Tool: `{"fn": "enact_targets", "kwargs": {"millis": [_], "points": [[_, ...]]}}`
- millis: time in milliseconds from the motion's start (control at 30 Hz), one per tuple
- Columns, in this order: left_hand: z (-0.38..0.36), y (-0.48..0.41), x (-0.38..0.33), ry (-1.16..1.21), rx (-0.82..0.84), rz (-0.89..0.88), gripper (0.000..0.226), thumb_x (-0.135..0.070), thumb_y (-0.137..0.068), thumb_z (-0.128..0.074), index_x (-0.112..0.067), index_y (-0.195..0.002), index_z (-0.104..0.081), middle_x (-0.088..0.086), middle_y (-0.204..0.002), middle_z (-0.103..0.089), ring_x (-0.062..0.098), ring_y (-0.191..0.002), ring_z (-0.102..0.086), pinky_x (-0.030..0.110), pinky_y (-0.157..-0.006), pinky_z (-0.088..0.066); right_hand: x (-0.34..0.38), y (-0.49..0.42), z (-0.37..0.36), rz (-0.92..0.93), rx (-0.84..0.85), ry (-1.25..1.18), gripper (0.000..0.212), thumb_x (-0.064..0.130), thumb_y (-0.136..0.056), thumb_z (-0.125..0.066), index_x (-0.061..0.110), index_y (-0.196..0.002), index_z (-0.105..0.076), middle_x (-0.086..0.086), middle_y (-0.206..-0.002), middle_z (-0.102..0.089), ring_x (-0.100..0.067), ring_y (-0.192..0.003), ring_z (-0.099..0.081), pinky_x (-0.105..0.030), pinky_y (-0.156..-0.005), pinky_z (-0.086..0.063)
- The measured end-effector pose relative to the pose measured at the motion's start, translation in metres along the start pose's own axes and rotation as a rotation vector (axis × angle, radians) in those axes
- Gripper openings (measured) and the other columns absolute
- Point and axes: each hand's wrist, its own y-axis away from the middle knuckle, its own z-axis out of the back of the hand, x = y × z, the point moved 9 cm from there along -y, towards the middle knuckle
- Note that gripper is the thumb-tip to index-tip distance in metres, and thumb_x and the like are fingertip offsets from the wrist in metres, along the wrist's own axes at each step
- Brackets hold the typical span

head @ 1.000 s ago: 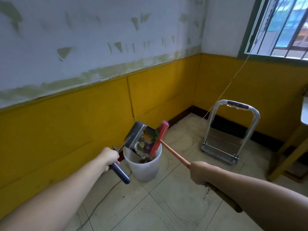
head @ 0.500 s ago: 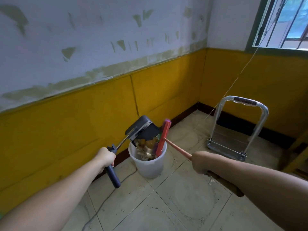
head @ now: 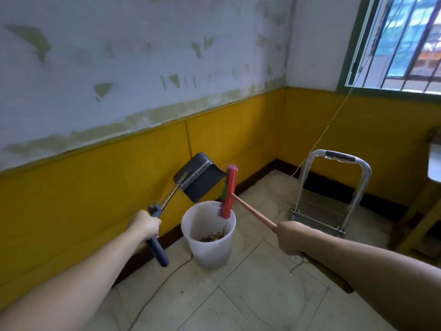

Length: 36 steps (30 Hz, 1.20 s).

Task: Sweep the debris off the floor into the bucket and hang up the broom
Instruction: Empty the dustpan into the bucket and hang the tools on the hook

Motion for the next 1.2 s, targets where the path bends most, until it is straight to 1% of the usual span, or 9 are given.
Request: {"fn": "enact_targets", "kwargs": {"millis": [133, 267, 467, 633, 767, 867, 900, 1067, 1200], "points": [[0.011, 0.001, -0.008, 0.098, 0.044, -0.035, 0.012, -0.003, -0.091, -0.055, 0.009, -0.093, -0.059, 0.014, -0.067, -0.059, 0.025, -0.061, -0.056, 0.035, -0.068, -0.044, 0.004, 0.017, 0.012, -0.044, -0.045, -0.077, 0.037, 0.013, -0.092, -0.055, 0.006, -0.128, -0.051, 0.000, -0.092, -0.057, -0.009, -0.073, -0.058, -0.018, -0.060, -0.050], [0.023, 0.000, -0.011, 0.176, 0.091, -0.064, 0.009, -0.001, -0.089, -0.055, 0.008, -0.087, -0.059, 0.014, -0.061, -0.057, 0.030, -0.065, -0.057, 0.045, -0.079, -0.052, 0.003, 0.034, 0.022, -0.112, -0.076, -0.160, 0.032, 0.012, -0.091, -0.056, 0.007, -0.123, -0.054, -0.003, -0.097, -0.061, -0.011, -0.073, -0.061, -0.021, -0.065, -0.054], [0.016, 0.011, -0.023, 0.266, 0.193, -0.102, 0.015, 0.002, -0.089, -0.052, 0.005, -0.074, -0.057, 0.014, -0.060, -0.054, 0.031, -0.067, -0.055, 0.051, -0.086, -0.052, -0.020, 0.073, 0.013, -0.239, -0.107, -0.172, 0.024, 0.010, -0.088, -0.055, 0.007, -0.110, -0.060, 0.000, -0.078, -0.058, -0.010, -0.059, -0.056, -0.020, -0.049, -0.045], [-0.010, 0.037, -0.048, 0.235, 0.319, -0.140, 0.012, -0.005, -0.093, -0.052, 0.003, -0.095, -0.059, 0.014, -0.069, -0.056, 0.029, -0.075, -0.059, 0.041, -0.067, -0.052, -0.058, 0.118, -0.015, -0.386, -0.101, -0.232, 0.028, 0.010, -0.087, -0.056, 0.006, -0.115, -0.057, -0.003, -0.081, -0.059, -0.011, -0.056, -0.057, -0.020, -0.044, -0.043], [-0.039, 0.070, -0.074, 0.222, 0.434, -0.180, 0.021, -0.005, -0.093, -0.052, 0.007, -0.107, -0.060, 0.013, -0.068, -0.055, 0.026, -0.069, -0.057, 0.042, -0.074, -0.054, -0.097, 0.165, -0.040, -0.506, -0.113, -0.333, 0.027, 0.010, -0.089, -0.057, 0.007, -0.115, -0.058, -0.003, -0.084, -0.058, -0.011, -0.059, -0.058, -0.019, -0.041, -0.043], [-0.065, 0.107, -0.092, 0.227, 0.493, -0.200, 0.018, -0.003, -0.093, -0.049, 0.005, -0.107, -0.058, 0.011, -0.066, -0.052, 0.020, -0.051, -0.057, 0.032, -0.050, -0.052, -0.129, 0.202, -0.062, -0.577, -0.099, -0.410, 0.020, 0.010, -0.091, -0.053, 0.006, -0.110, -0.056, -0.005, -0.082, -0.056, -0.012, -0.054, -0.055, -0.019, -0.036, -0.040], [-0.075, 0.121, -0.098, 0.218, 0.507, -0.211, 0.017, -0.003, -0.094, -0.049, 0.003, -0.107, -0.058, 0.011, -0.069, -0.052, 0.019, -0.053, -0.056, 0.032, -0.049, -0.049, -0.140, 0.214, -0.069, -0.599, -0.100, -0.432, 0.021, 0.009, -0.091, -0.053, 0.006, -0.112, -0.055, -0.006, -0.082, -0.056, -0.012, -0.054, -0.055, -0.019, -0.035, -0.040], [-0.138, 0.190, -0.126, 0.176, 0.599, -0.269, 0.014, -0.002, -0.094, -0.047, -0.003, -0.102, -0.057, 0.014, -0.081, -0.053, 0.019, -0.065, -0.053, 0.030, -0.053, -0.046, -0.211, 0.269, -0.107, -0.705, -0.100, -0.491, 0.029, 0.006, -0.090, -0.051, 0.004, -0.119, -0.053, -0.008, -0.079, -0.056, -0.013, -0.050, -0.054, -0.019, -0.034, -0.041], [-0.203, 0.248, -0.138, 0.159, 0.701, -0.245, 0.025, -0.003, -0.093, -0.046, -0.002, -0.113, -0.061, 0.012, -0.071, -0.052, 0.017, -0.058, -0.053, 0.030, -0.050, -0.046, -0.281, 0.320, -0.141, -0.803, -0.082, -0.505, 0.031, 0.006, -0.091, -0.047, 0.003, -0.122, -0.051, -0.009, -0.078, -0.058, -0.015, -0.051, -0.055, -0.021, -0.040, -0.046]]}}
